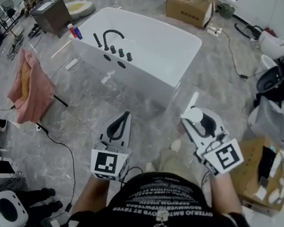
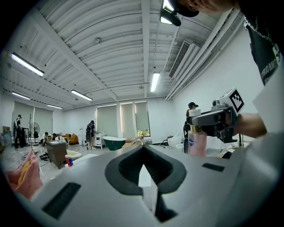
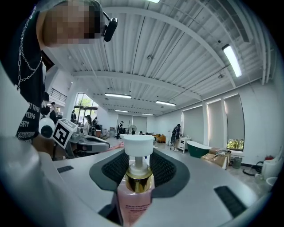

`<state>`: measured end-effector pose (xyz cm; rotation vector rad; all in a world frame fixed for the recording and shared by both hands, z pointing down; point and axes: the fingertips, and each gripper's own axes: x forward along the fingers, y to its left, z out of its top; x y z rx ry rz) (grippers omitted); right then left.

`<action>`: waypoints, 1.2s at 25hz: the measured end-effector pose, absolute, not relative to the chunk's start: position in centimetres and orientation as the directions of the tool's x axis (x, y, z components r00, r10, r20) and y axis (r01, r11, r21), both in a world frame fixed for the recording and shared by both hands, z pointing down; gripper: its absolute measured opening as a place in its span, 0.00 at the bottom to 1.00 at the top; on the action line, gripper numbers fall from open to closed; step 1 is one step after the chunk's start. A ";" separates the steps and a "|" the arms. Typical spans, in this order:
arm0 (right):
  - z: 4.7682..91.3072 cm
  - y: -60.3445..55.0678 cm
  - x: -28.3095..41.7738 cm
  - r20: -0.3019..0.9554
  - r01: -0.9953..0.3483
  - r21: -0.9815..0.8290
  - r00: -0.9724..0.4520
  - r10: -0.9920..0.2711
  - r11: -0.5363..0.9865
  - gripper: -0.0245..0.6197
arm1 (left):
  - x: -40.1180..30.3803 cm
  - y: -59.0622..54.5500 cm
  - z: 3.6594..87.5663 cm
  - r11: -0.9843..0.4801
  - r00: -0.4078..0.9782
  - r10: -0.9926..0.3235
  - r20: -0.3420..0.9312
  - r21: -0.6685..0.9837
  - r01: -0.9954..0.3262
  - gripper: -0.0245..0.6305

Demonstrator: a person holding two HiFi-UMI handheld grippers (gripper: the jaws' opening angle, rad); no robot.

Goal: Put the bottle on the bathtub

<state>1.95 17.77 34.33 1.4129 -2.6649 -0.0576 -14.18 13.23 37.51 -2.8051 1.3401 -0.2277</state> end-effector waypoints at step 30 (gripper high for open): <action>35.6 6.8 5.5 0.106 -0.757 0.071 -0.642 -0.760 0.649 0.26 | -9.7 3.1 38.6 -0.591 0.578 -0.803 0.147 -0.075 -0.803 0.04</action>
